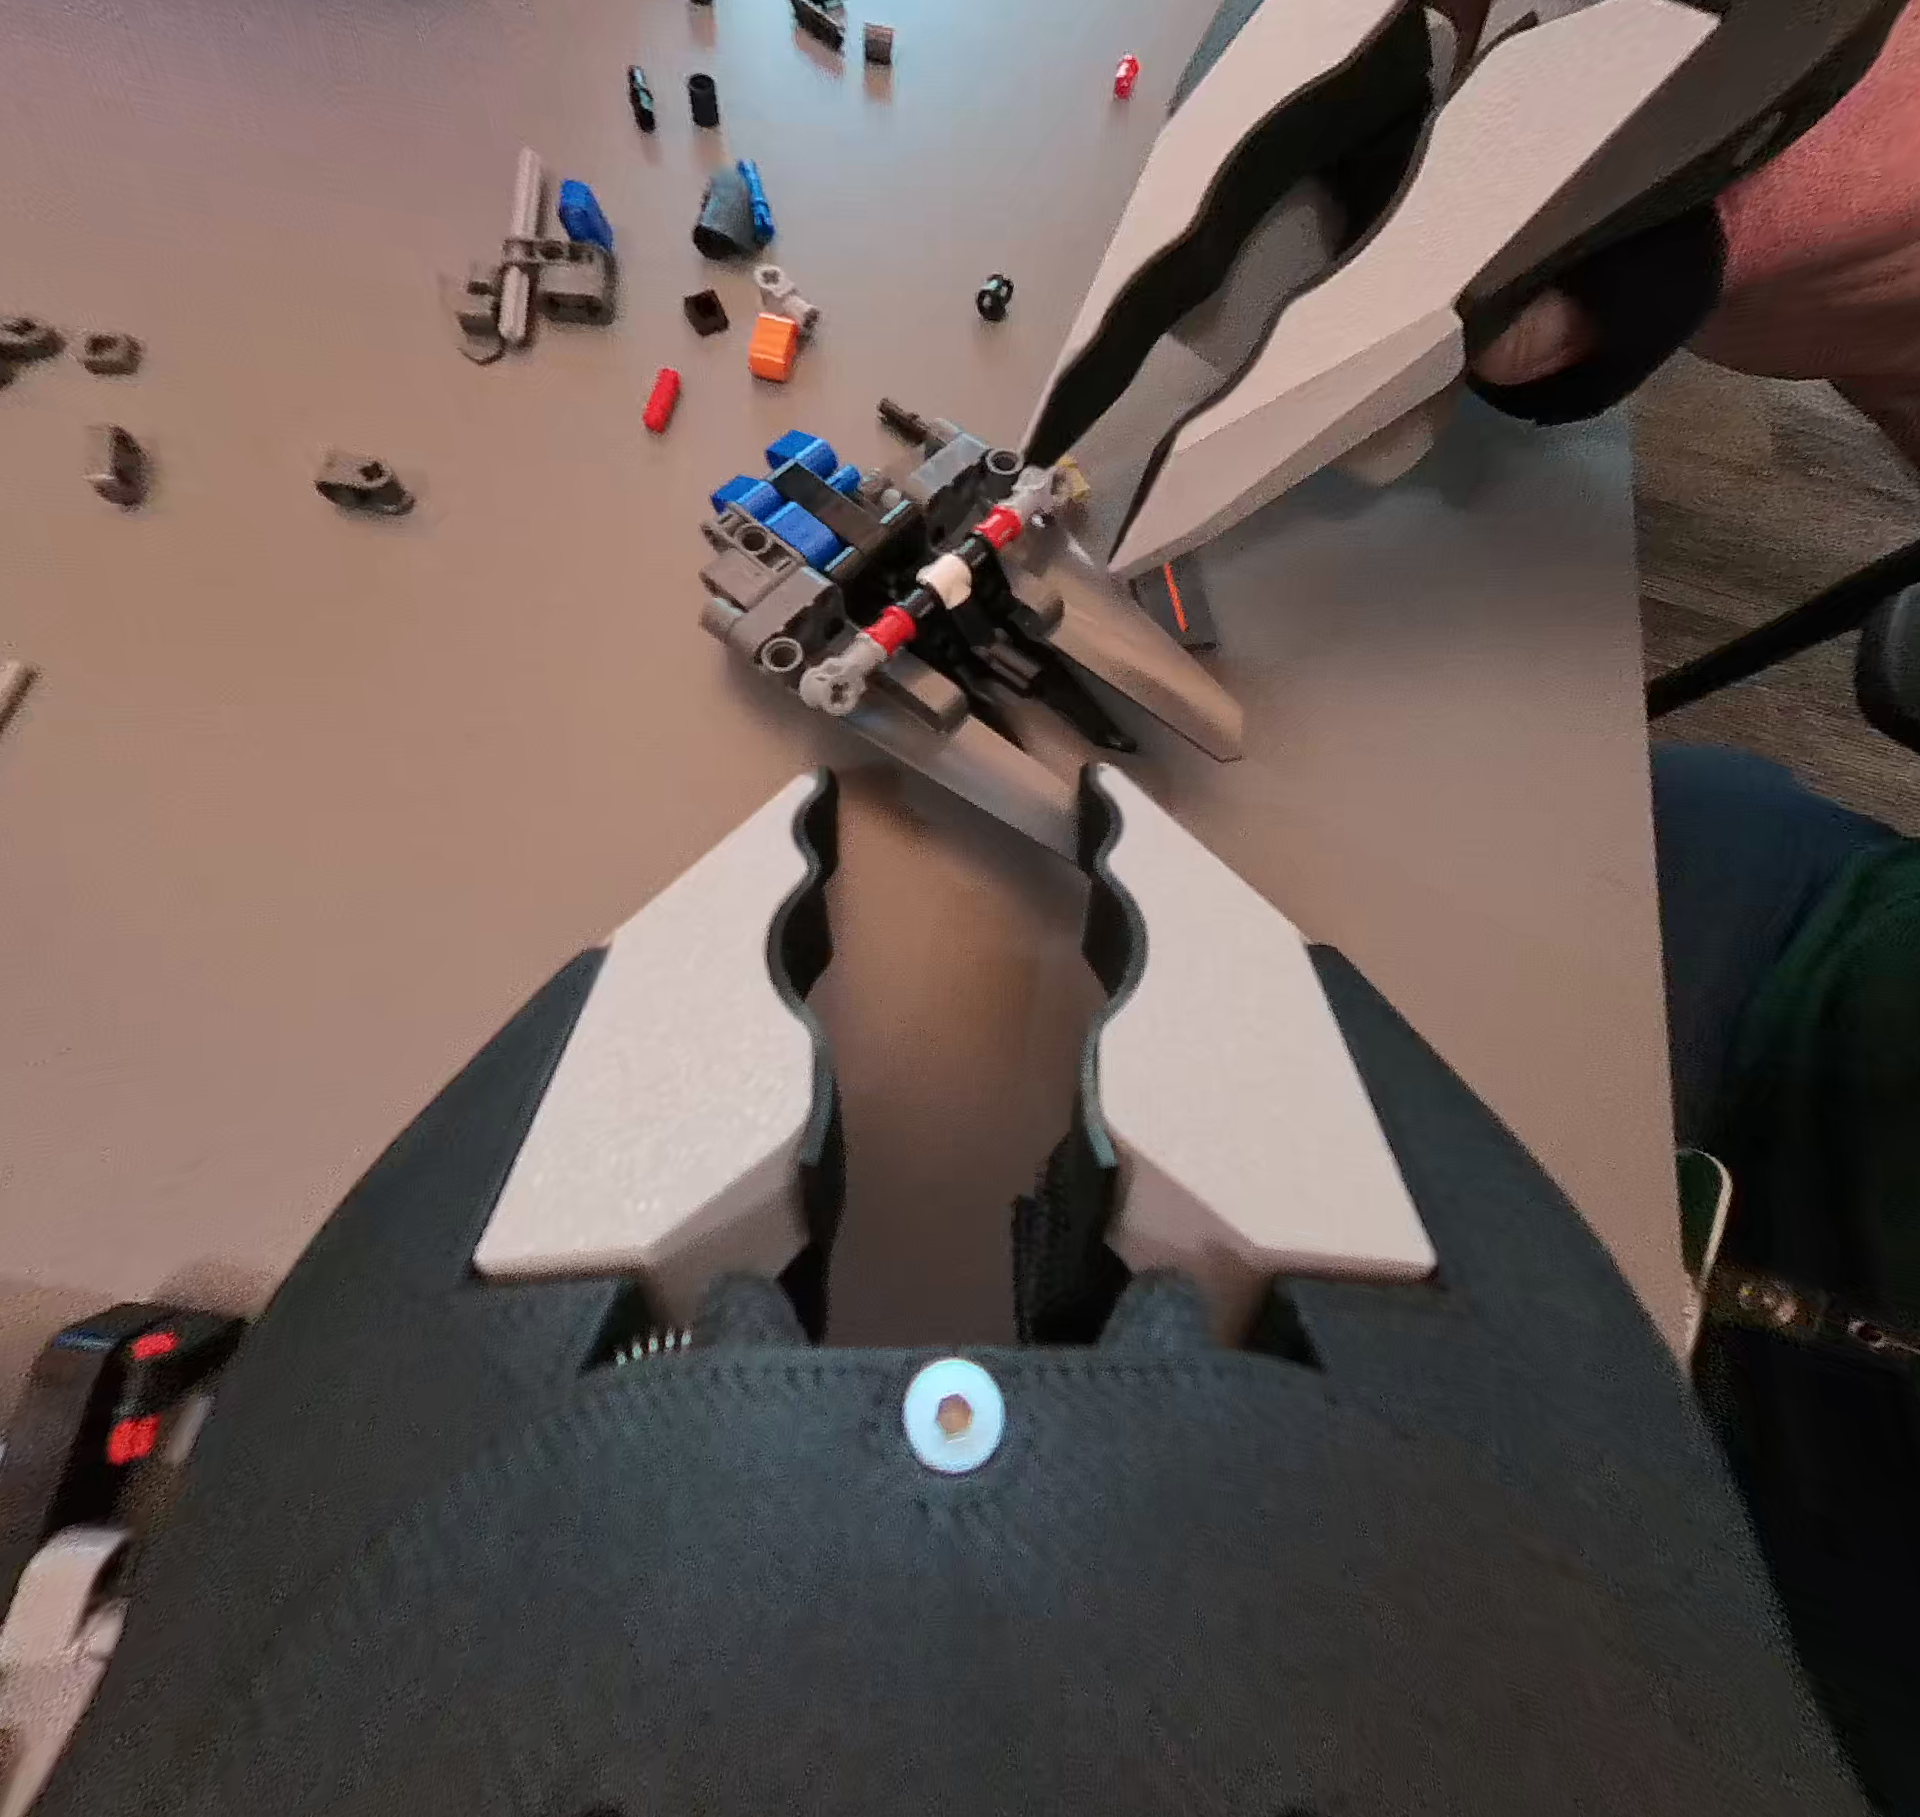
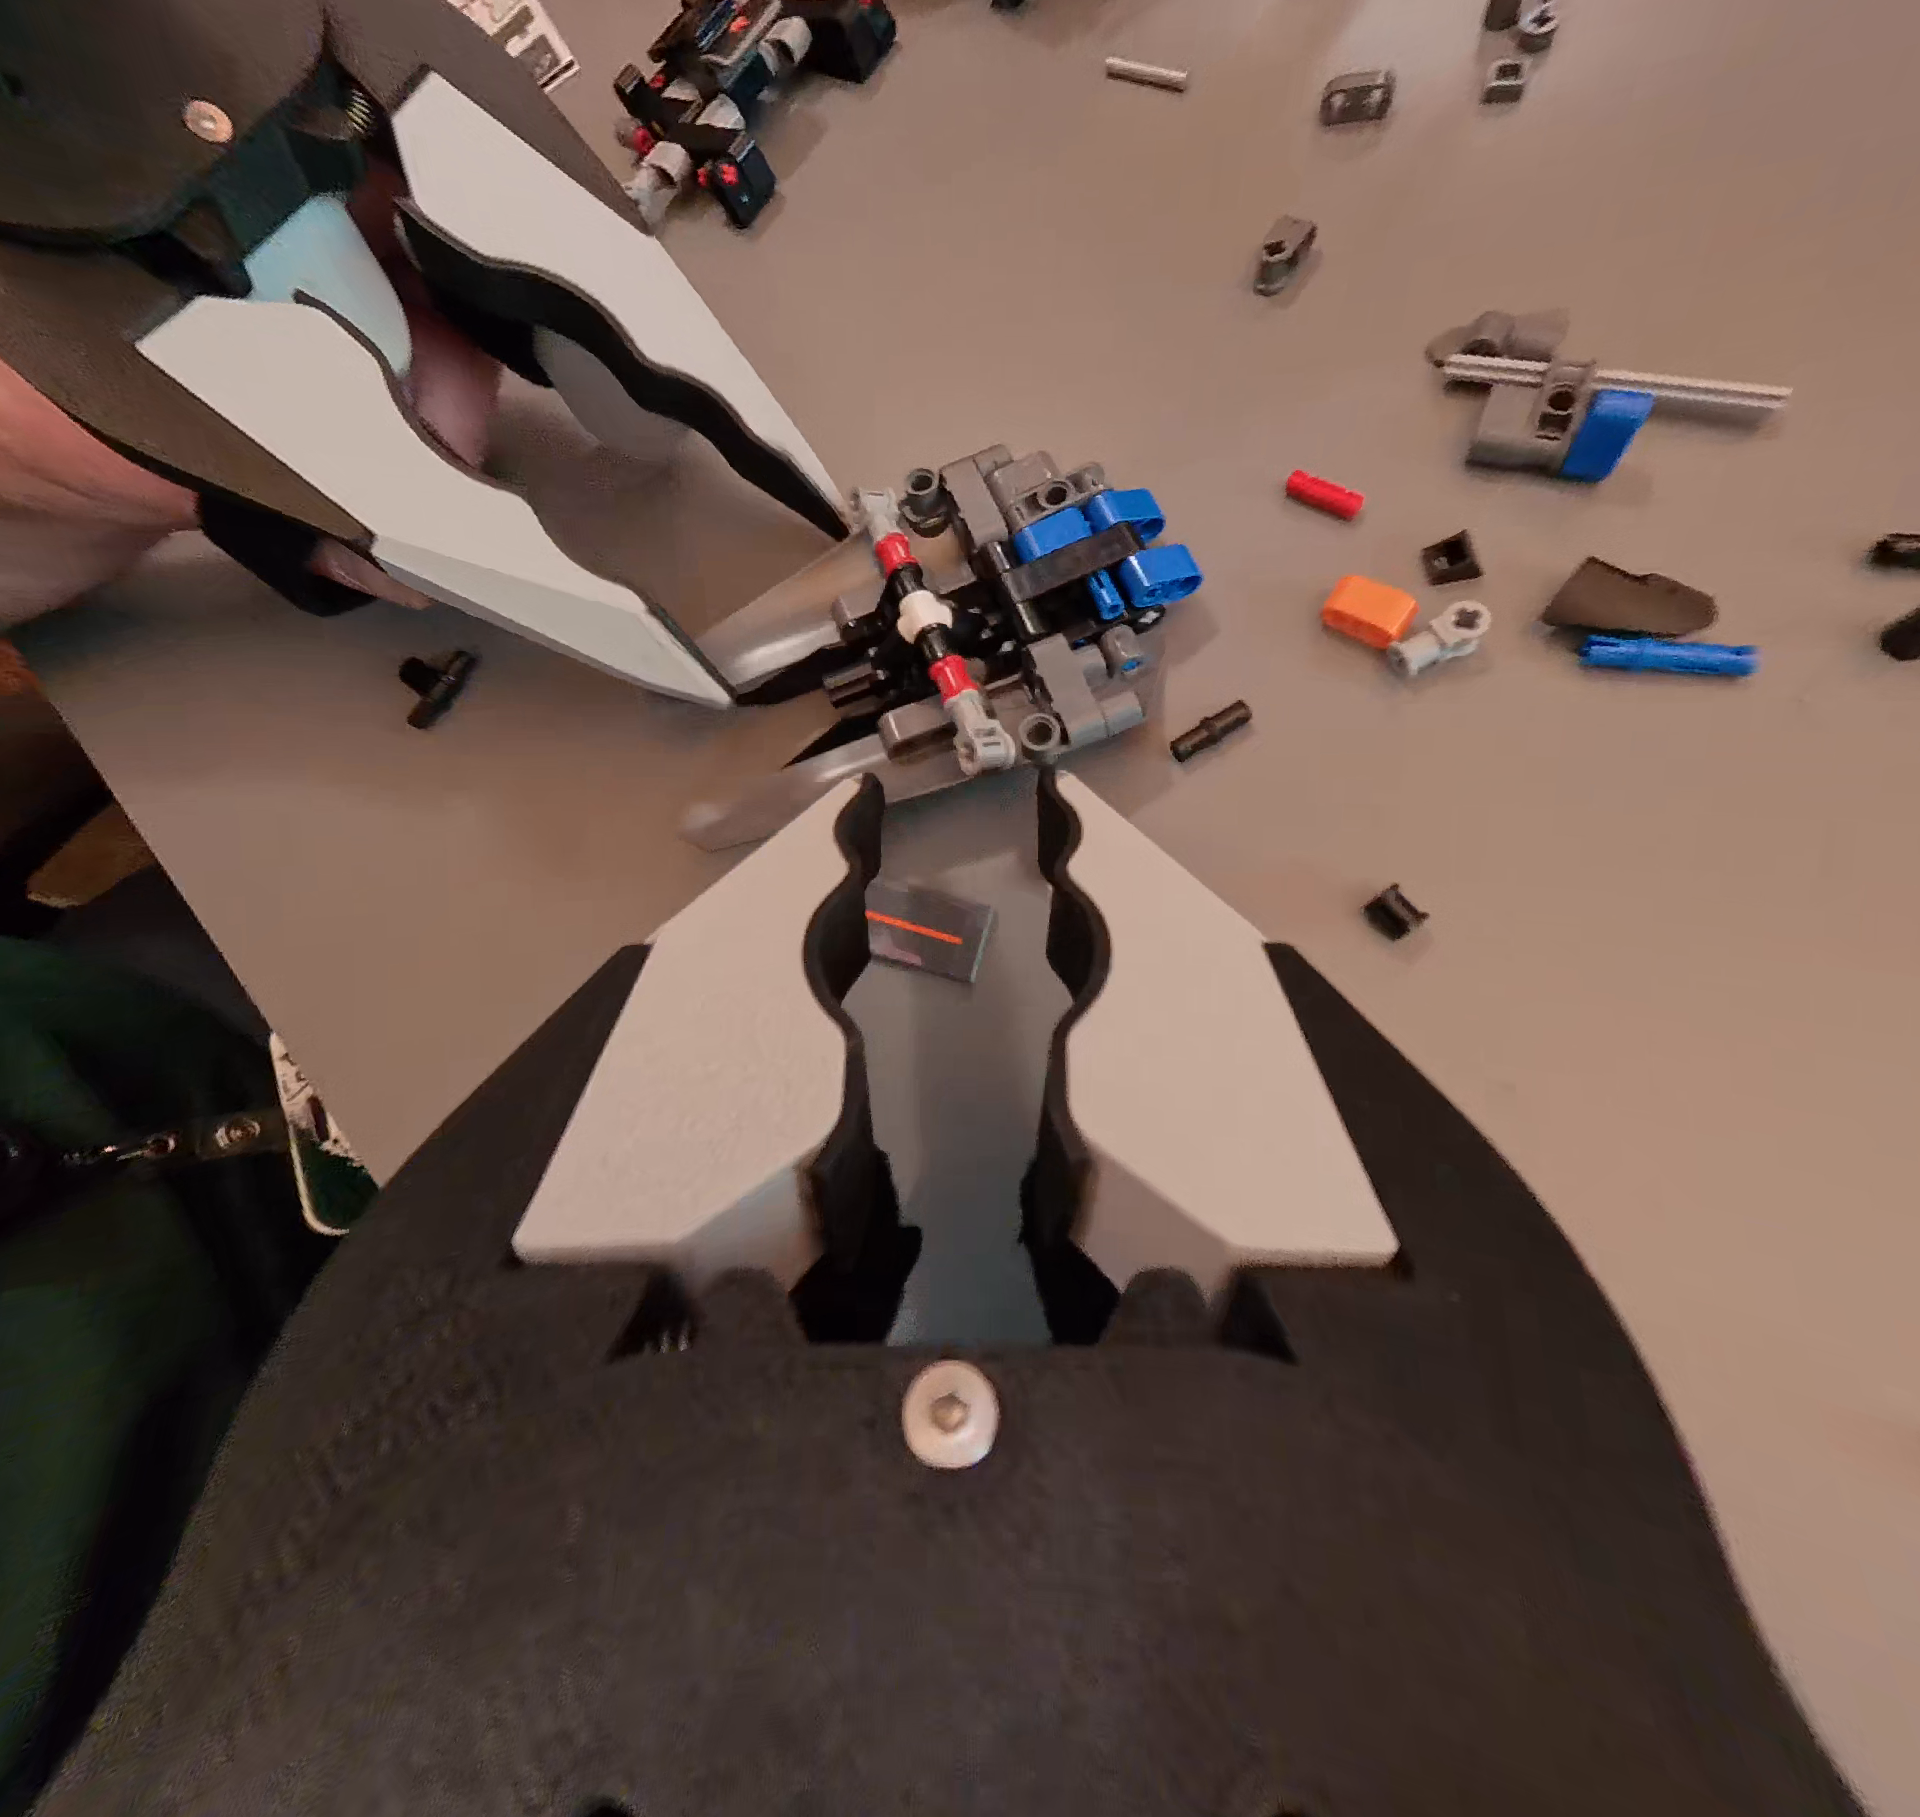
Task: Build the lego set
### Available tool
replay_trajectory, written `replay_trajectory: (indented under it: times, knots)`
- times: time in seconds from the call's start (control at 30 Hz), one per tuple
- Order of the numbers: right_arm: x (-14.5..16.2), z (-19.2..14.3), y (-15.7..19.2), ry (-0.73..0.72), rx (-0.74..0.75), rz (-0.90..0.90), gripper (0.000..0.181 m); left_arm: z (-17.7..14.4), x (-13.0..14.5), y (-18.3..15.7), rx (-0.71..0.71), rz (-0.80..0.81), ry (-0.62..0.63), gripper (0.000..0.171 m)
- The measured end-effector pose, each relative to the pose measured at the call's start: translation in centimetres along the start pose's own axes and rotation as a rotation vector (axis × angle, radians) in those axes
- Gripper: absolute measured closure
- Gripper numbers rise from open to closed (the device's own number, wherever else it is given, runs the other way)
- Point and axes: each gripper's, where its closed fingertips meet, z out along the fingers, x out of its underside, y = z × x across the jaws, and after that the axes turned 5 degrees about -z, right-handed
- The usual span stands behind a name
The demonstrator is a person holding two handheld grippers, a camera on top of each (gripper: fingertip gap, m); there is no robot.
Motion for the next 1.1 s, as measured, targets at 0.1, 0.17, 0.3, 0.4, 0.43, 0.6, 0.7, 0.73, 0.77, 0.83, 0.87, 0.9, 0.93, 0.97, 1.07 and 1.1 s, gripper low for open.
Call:
replay_trajectory:
  times: [0.1, 0.17, 0.3, 0.4, 0.43, 0.6, 0.7, 0.73, 0.77, 0.83, 0.87, 0.9, 0.93, 0.97, 1.07, 1.1]
  knots:
    - [-0.3, 0.7, 0.4, 0.009, -0.006, -0.014, 0.152, 0.3, 0.2, -0.3, 0.015, -0.014, 0.016, 0.13]
    - [-0.5, 1.2, 0.4, 0.02, 0.001, -0.032, 0.149, 0.3, 0.3, 0.0, -0.01, -0.006, 0.025, 0.131]
    - [-1.1, 2.2, 0.6, 0.036, -0.018, -0.048, 0.15, -0.5, 0.6, 0.6, -0.03, -0.015, 0.034, 0.13]
    - [-1.9, 2.2, 0.7, 0.007, -0.054, -0.057, 0.146, -2.2, 0.2, 1.5, -0.06, -0.028, 0.0, 0.123]
    - [-2.3, 2.0, 0.6, -0.012, -0.054, -0.068, 0.146, -3.2, -0.3, 2.1, -0.074, -0.019, -0.023, 0.122]
    - [-3.7, 0.8, -0.9, -0.139, 0.035, -0.174, 0.145, -9.9, -5.8, 8.4, -0.357, 0.168, -0.116, 0.121]
    - [-3.1, 1.2, -1.4, -0.129, 0.099, -0.252, 0.146, -13.2, -10.6, 12.5, -0.586, 0.384, -0.117, 0.122]
    - [-3.0, 1.3, -1.4, -0.124, 0.11, -0.265, 0.146, -13.8, -12.1, 13.9, -0.661, 0.467, -0.098, 0.121]
    - [-3.3, 1.2, -1.4, -0.141, 0.134, -0.292, 0.147, -14.2, -13.3, 15.4, -0.731, 0.534, -0.06, 0.119]
    - [-3.5, 1.0, -1.3, -0.16, 0.167, -0.335, 0.151, -14.1, -15.5, 18.0, -0.843, 0.648, 0.019, 0.118]
    - [-3.4, 1.1, -1.3, -0.156, 0.173, -0.344, 0.151, -13.9, -16.5, 19.1, -0.884, 0.697, 0.046, 0.118]
    - [-3.4, 1.1, -1.3, -0.153, 0.182, -0.351, 0.151, -13.4, -17.2, 20.1, -0.899, 0.74, 0.078, 0.121]
    - [-3.4, 1.1, -1.4, -0.151, 0.187, -0.354, 0.152, -13.2, -17.8, 21.4, -0.942, 0.772, 0.112, 0.121]
    - [-3.3, 1.2, -1.3, -0.147, 0.184, -0.359, 0.152, -13.3, -18.2, 22.9, -0.998, 0.792, 0.16, 0.121]
    - [-3.1, 1.5, -1.2, -0.127, 0.197, -0.386, 0.153, -13.9, -18.5, 26.4, -1.084, 0.809, 0.252, 0.127]
    - [-3.0, 1.5, -1.2, -0.122, 0.2, -0.393, 0.153, -14.1, -18.0, 27.3, -1.089, 0.787, 0.296, 0.132]
